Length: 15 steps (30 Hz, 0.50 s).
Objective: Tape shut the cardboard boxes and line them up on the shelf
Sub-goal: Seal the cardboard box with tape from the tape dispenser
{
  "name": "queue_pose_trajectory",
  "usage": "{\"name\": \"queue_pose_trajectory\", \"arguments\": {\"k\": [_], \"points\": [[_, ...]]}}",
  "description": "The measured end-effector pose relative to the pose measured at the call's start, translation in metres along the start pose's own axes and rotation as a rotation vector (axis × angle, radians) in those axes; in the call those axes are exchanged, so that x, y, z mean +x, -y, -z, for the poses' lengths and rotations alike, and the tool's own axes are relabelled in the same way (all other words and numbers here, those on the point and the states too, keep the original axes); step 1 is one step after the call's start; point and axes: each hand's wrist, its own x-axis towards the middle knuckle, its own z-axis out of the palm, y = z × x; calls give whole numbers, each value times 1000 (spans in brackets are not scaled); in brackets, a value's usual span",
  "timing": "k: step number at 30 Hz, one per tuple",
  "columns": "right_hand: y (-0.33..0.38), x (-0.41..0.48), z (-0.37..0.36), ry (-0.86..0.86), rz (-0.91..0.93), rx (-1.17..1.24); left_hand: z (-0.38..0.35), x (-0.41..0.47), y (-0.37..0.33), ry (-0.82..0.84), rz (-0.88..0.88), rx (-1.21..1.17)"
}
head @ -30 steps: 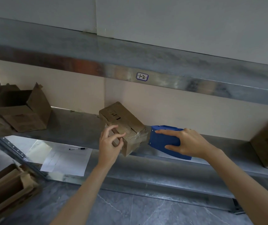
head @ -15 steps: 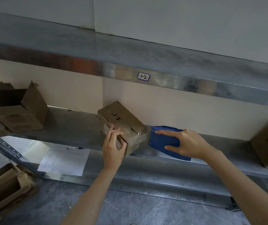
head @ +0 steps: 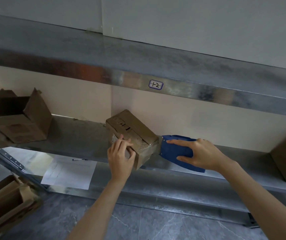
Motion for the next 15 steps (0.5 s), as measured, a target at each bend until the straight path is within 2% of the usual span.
{"name": "queue_pose_trajectory", "arguments": {"k": [4,11,15], "points": [[0,1,1,4,1,1,-2,-5,2,-3,-18,10],[-3,4,1,-4,2,-10,-6,-20,8,148,-85,-62],[-5,4,5,-8,10,-29,-7,-21,8,151,-91,-56]]}}
